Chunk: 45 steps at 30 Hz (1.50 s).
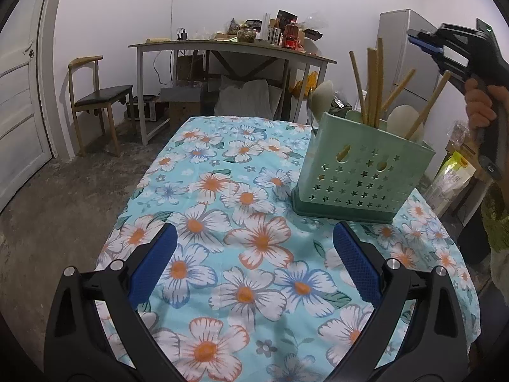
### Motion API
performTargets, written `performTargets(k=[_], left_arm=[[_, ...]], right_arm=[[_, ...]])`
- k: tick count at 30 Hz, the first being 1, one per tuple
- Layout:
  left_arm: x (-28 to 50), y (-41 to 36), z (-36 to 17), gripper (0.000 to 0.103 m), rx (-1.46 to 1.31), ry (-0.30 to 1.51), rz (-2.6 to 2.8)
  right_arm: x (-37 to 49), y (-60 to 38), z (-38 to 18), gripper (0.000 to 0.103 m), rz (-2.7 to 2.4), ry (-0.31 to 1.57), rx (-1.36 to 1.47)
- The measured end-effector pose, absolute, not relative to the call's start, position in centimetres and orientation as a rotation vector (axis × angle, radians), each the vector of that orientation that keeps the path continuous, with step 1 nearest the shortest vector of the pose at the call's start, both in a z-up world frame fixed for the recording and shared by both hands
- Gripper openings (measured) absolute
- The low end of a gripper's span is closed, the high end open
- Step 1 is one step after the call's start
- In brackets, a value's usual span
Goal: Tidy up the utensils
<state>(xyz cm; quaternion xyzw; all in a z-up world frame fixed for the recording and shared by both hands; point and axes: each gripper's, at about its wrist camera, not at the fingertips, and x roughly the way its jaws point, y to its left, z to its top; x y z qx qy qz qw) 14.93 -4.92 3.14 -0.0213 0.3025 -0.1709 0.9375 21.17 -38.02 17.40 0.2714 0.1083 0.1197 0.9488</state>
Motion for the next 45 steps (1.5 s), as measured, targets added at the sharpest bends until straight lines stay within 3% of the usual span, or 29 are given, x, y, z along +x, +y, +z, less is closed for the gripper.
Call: performTargets(k=[7,14,23,31,45], left_arm=[[13.6,-4.3,4.5,0.095,-0.06,0.591,-0.333],[12.6,-3.9,6.6,0.095,-0.043,0.529,-0.253],[12.5,-4.7,8.7,0.095,0.046,0.538,-0.103],[12.2,-5.2,10.1,0.095,0.083,0.534,-0.057],[12.2,-8.9,10.1,0.095,0.153,0.612,-0.101]], right_arm=[[15.6,-37.3,18.4,0.013,0.22,0.222,0.484],[8.6,-32.5,16.4,0.061,0.084,0.286,0.314],[5.5,-26.3,11.0,0.087,-0.145,0.441,0.111],[5.5,-25.0,8.9,0.096,-0.291,0.515,0.0],[4.0,-26.6,7.5,0.097,-0.413,0.564,0.058]])
